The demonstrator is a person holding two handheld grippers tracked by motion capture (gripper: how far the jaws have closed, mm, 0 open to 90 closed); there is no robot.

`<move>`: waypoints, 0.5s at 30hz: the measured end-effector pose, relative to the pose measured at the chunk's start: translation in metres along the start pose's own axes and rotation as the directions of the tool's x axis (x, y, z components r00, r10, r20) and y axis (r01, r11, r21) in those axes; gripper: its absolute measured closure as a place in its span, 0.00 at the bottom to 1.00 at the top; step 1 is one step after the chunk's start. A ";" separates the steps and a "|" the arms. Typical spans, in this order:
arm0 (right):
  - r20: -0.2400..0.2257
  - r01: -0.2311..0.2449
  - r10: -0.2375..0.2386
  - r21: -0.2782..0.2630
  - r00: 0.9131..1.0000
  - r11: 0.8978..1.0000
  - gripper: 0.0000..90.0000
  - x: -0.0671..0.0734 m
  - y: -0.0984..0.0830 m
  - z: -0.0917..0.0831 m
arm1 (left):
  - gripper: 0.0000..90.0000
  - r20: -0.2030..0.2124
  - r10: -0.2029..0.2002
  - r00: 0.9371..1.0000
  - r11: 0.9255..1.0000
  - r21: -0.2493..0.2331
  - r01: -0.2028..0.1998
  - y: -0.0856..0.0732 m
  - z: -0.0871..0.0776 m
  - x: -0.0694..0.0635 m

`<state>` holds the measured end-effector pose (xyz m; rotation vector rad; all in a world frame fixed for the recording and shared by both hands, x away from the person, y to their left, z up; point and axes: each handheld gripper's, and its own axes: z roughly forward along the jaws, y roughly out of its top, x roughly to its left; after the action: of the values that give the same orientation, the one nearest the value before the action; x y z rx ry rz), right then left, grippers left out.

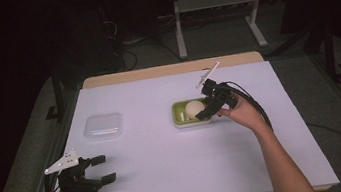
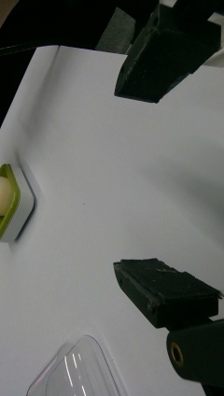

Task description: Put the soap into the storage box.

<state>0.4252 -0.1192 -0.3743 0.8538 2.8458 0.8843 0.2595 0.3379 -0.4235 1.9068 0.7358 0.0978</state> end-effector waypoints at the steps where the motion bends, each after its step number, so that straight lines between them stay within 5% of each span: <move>1: 0.001 0.001 -0.001 -0.001 1.000 1.000 0.27 0.000 -0.001 0.000 | 0.15 0.000 -0.004 1.000 1.000 -0.004 0.004 0.000 0.000 0.000; 15: -0.014 -0.009 0.009 -0.011 1.000 1.000 0.27 0.007 -0.025 -0.009 | 0.15 0.001 -0.001 1.000 1.000 0.003 0.001 0.000 0.001 -0.001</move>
<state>0.4056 -0.1375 -0.3793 0.8638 2.8479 0.9101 0.2594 0.3366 -0.4238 1.9094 0.7365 0.0959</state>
